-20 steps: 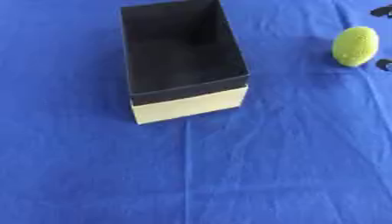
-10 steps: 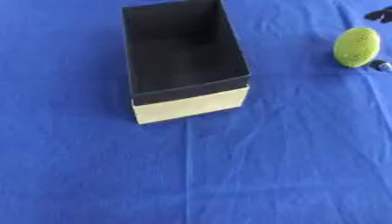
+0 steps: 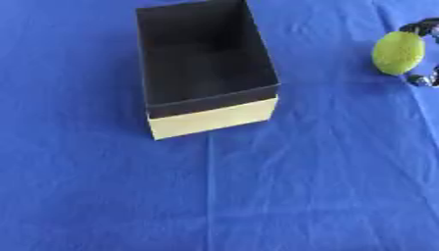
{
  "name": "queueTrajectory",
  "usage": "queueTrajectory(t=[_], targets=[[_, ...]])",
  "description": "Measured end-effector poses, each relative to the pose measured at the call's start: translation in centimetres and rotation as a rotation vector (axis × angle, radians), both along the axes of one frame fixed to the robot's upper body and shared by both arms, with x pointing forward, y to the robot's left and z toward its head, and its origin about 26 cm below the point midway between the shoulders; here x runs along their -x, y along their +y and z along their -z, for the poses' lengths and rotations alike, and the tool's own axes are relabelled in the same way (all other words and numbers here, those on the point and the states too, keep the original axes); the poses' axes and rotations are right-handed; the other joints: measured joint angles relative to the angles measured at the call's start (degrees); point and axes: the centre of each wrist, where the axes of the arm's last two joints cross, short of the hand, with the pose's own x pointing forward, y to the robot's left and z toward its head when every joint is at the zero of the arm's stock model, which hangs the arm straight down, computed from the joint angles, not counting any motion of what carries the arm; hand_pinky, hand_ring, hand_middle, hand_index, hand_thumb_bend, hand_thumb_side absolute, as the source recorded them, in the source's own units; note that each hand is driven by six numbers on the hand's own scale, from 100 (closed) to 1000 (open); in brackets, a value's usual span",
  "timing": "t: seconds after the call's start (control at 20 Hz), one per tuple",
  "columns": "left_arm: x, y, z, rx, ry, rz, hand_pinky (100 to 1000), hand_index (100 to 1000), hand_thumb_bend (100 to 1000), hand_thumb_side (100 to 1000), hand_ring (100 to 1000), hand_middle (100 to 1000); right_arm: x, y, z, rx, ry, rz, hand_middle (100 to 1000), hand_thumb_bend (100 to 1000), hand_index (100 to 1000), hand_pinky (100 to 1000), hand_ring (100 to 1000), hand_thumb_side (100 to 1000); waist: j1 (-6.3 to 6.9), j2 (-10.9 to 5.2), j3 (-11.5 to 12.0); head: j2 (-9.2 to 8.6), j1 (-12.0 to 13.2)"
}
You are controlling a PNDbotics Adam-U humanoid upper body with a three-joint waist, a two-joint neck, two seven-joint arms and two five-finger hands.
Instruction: Pick up objects on the table and place them in the box.
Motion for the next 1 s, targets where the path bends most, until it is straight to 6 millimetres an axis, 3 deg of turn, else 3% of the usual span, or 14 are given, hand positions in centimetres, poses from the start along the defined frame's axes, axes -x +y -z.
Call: queueTrajectory(t=[0.45,1.0], targets=[[0.0,-0.1,0.0,0.003,0.001,0.002,487,664,915,758,663,619,-0.8,0.5,0.1,-0.009,-0.012,-0.012,898,370,1000,871,897,100,0.0,0.0,0.1,0.0,-0.1],[0.0,-0.1,0.0,0.005,0.006,0.006,487,663,916,757,664,620,-1.3,1.1,-0.6,-0.035,0.002,-0.029,733,250,911,815,796,100,0.0,0.0,0.2,0.01,-0.1]])
